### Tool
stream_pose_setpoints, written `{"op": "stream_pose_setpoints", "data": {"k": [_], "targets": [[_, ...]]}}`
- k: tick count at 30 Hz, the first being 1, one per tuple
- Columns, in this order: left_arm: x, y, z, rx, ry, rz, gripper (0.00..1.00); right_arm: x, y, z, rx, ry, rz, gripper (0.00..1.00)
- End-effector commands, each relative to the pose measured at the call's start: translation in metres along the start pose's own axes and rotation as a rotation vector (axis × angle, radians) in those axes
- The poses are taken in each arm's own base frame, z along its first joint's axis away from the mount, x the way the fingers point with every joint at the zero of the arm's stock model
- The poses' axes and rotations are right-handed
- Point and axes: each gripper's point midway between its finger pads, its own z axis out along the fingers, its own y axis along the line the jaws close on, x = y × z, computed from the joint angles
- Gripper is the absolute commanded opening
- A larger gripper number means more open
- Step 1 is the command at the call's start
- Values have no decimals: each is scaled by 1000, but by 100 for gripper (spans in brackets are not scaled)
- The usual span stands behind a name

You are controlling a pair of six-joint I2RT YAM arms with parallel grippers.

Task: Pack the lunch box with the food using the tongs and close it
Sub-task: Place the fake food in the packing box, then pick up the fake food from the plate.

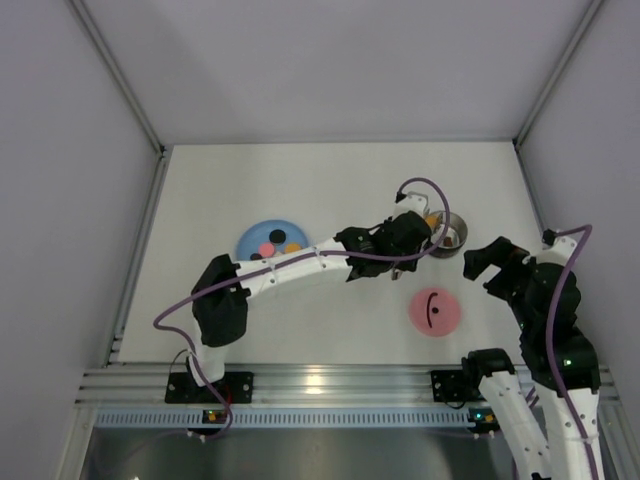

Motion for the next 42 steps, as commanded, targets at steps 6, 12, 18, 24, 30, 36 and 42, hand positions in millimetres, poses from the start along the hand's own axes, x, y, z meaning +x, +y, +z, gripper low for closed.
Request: {"op": "stream_pose_setpoints", "data": {"k": [6, 12, 18, 24, 30, 36, 42], "targets": [[-33, -41, 9, 149, -99, -12, 18, -11, -7, -8, 43, -26, -18, 99], [-29, -38, 13, 137, -95, -2, 40, -9, -5, -5, 34, -16, -20, 99], [-33, -40, 11, 145, -104, 7, 49, -11, -3, -4, 31, -16, -21, 99], [-39, -39, 5, 145, -118, 11, 50, -10, -2, -2, 26, -10, -23, 99], [-59, -21, -25, 99, -194, -1, 49, -11, -1, -2, 24, -13, -23, 99], [-67, 22, -64, -17, -258, -21, 49, -5, -1, 1, 17, 0, -18, 99], [-32, 109, -103, -303, -246, -135, 52, 0, 0, 5, 5, 10, -12, 99]]}}
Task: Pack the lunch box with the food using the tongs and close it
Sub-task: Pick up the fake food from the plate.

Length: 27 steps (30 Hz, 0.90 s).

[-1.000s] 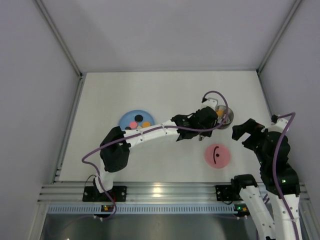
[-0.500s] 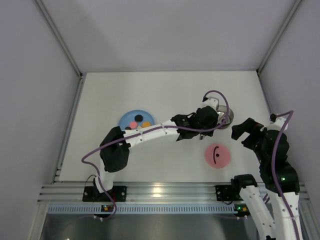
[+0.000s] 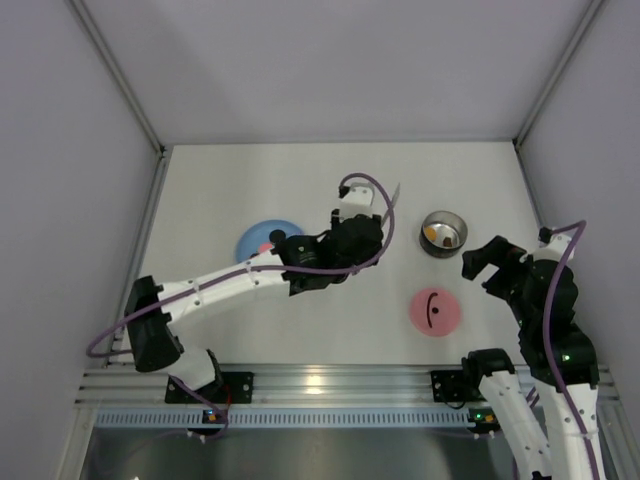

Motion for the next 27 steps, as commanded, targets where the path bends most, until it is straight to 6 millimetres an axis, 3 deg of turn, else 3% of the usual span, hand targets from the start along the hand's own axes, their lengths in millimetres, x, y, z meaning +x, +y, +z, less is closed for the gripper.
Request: {"op": "stream_pose_setpoints", "data": {"k": [1, 2, 4, 5, 9, 12, 15, 27], "targets": [[9, 71, -21, -251, -24, -75, 53, -1, 2, 4, -11, -11, 9, 99], [6, 86, -29, -284, -37, -128, 53, -2, 3, 6, -16, -13, 12, 99], [28, 118, -36, -366, 0, -113, 53, 3, 4, 10, -25, 6, 16, 99], [26, 131, -43, -386, -15, -160, 53, 3, 6, 11, -31, 4, 21, 99], [57, 178, -56, -468, 25, -193, 54, 10, 8, 15, -47, 23, 26, 100], [69, 204, -62, -509, 37, -228, 54, 11, 8, 16, -51, 25, 27, 100], [76, 215, -62, -510, 47, -243, 55, 14, 9, 18, -58, 38, 28, 100], [97, 222, -39, -515, 128, -235, 56, 16, 9, 19, -58, 45, 26, 99]]}}
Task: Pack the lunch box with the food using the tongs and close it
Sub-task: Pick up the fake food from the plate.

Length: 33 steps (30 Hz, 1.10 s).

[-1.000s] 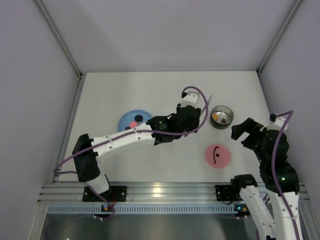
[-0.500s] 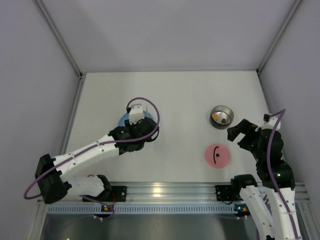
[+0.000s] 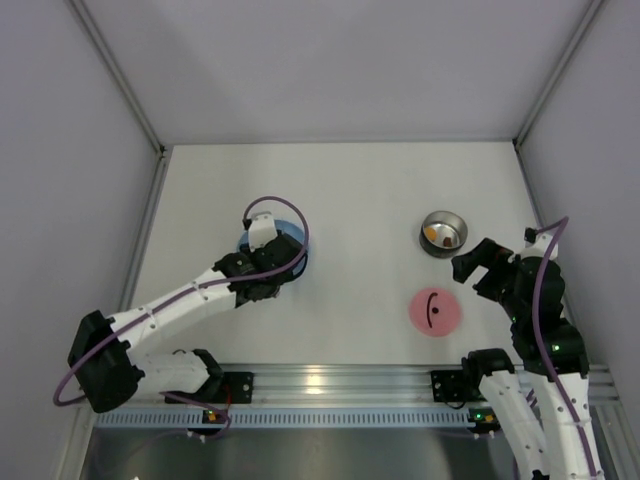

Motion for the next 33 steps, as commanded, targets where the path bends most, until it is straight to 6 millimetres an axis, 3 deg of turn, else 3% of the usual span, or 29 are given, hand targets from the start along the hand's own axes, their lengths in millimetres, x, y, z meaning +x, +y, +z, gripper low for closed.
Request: {"op": "stream_pose_setpoints", "data": {"k": [1, 17, 33], "targets": [[0, -9, 9, 33, -8, -15, 56, -14, 6, 3, -23, -51, 10, 100], [0, -22, 39, 44, 9, -5, 55, -12, 5, 5, -21, -49, 7, 99], [7, -27, 42, 74, 61, -15, 47, -15, 9, 5, -31, -45, 2, 100]]}}
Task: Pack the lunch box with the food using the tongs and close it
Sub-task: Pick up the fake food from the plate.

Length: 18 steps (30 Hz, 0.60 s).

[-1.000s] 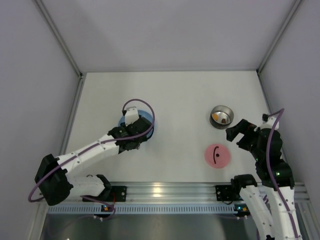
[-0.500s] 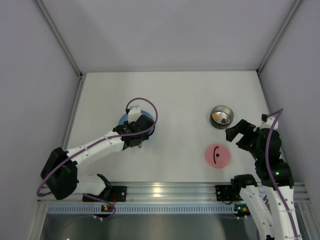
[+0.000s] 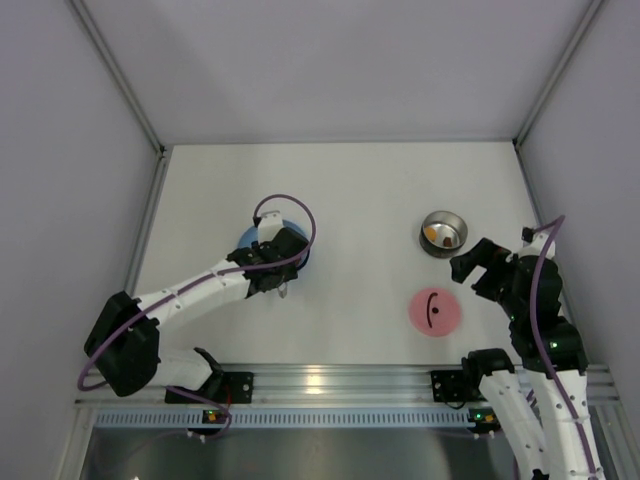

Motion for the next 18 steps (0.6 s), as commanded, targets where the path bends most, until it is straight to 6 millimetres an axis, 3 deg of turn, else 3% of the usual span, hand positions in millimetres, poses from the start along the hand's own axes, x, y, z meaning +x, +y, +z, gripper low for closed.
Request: {"op": "stream_pose_setpoints", "data": {"k": [1, 18], "targets": [[-11, -13, -3, 48, -21, -37, 46, -18, 9, 2, -30, -57, 2, 99], [-11, -13, -17, 64, 19, -46, 50, -21, 11, -1, -38, -61, 1, 99]]}}
